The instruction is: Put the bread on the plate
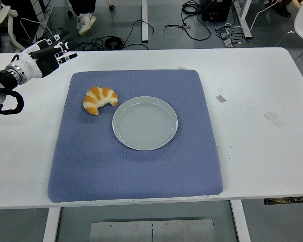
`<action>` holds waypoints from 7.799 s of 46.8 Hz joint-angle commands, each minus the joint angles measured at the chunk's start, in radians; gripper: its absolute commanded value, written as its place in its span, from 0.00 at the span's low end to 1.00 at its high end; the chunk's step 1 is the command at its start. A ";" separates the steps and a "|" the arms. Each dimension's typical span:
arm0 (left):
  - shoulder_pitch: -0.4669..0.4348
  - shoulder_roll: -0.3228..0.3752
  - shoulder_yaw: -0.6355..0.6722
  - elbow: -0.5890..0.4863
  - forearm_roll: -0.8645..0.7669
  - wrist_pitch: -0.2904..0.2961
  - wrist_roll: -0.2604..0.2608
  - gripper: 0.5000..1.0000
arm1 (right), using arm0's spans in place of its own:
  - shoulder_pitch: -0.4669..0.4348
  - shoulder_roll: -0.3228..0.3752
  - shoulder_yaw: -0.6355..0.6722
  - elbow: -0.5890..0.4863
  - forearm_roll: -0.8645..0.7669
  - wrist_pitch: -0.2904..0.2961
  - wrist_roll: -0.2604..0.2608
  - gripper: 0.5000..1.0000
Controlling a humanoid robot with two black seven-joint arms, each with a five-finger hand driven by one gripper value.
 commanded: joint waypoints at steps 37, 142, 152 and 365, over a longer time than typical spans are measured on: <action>-0.052 0.057 -0.006 -0.009 -0.003 -0.003 -0.003 0.97 | 0.000 0.000 -0.001 0.000 0.001 0.000 0.000 1.00; -0.146 0.215 0.618 -0.602 0.697 0.411 0.060 0.92 | 0.000 0.000 0.001 0.000 -0.001 0.000 0.000 1.00; -0.138 0.181 0.618 -0.556 0.694 0.431 0.060 0.87 | 0.000 0.000 0.001 0.000 -0.001 0.000 0.000 1.00; -0.247 -0.066 0.617 -0.539 0.801 0.141 0.058 0.49 | 0.000 0.000 0.001 0.000 0.001 0.000 0.000 1.00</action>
